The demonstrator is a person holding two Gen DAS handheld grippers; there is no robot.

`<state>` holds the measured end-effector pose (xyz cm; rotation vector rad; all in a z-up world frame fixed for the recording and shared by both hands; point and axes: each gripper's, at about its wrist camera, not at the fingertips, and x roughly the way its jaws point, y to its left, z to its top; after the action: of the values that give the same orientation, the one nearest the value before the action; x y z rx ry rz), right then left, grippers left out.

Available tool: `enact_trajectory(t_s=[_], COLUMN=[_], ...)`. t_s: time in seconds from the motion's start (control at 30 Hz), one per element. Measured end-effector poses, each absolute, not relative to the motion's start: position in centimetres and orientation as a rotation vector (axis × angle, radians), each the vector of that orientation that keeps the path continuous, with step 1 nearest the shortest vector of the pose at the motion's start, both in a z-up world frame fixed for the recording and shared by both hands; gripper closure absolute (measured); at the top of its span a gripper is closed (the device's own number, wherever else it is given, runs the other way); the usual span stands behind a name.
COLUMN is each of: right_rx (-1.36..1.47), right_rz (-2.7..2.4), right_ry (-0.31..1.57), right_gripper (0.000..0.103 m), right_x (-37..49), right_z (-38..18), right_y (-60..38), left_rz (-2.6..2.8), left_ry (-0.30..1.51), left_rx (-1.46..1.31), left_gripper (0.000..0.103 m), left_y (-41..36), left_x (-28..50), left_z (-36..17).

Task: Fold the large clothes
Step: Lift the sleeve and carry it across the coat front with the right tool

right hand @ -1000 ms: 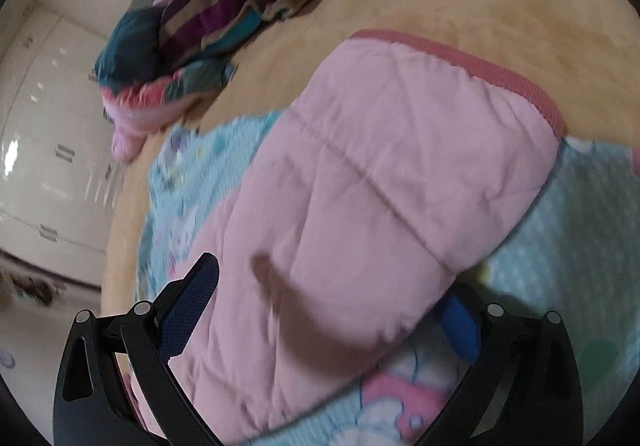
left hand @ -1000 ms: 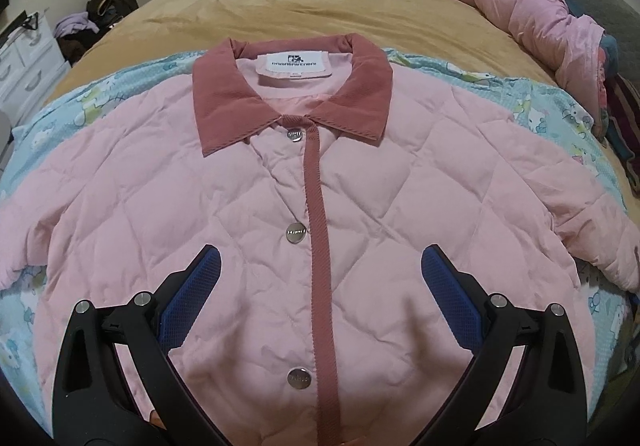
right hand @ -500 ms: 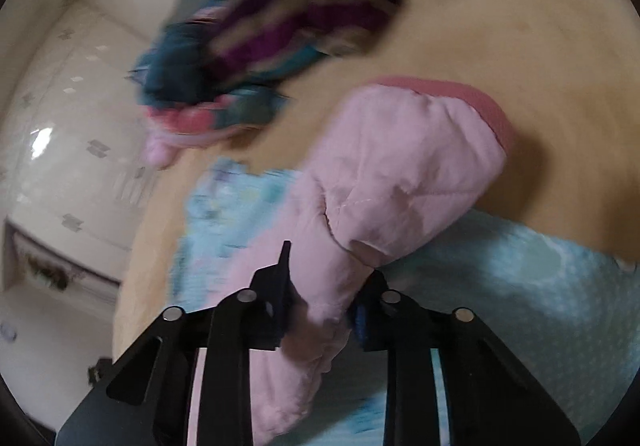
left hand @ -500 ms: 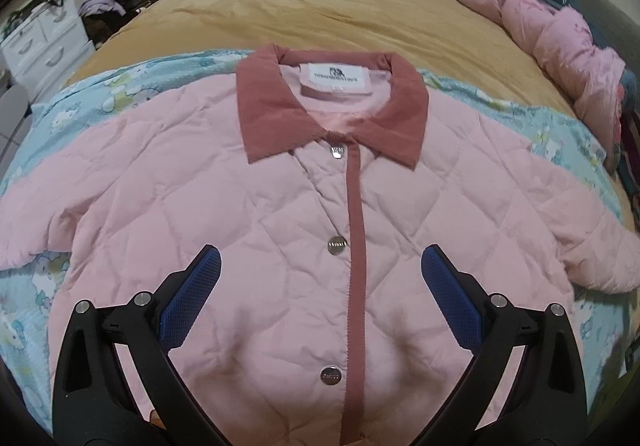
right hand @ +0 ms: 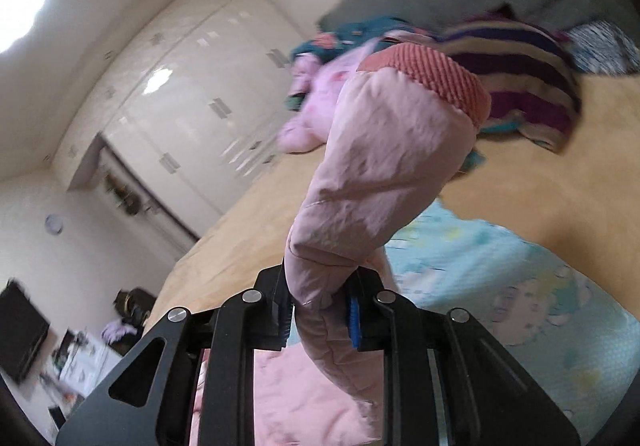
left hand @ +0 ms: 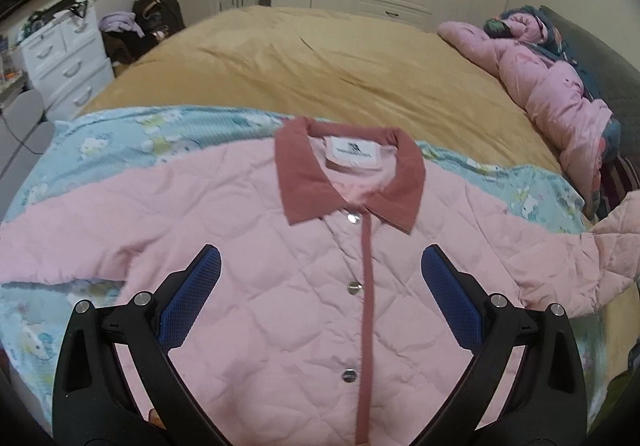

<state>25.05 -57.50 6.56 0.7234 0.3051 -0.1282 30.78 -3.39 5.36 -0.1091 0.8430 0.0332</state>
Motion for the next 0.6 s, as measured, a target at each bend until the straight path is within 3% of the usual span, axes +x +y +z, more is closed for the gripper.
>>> enact_trajectory(t_s=[0.6], right_rx=[0.536], right_rz=[0.094], right_ry=[0.283], right_gripper=[0.083], right_x=[28.7], right_z=[13.7], right_y=[-44.9], left_rz=[0.047], left_ry=[0.796], left_rx=[-0.224], left_gripper=[0.009], left_y=[3.0], left_x=[29.0], left_z=[6.7])
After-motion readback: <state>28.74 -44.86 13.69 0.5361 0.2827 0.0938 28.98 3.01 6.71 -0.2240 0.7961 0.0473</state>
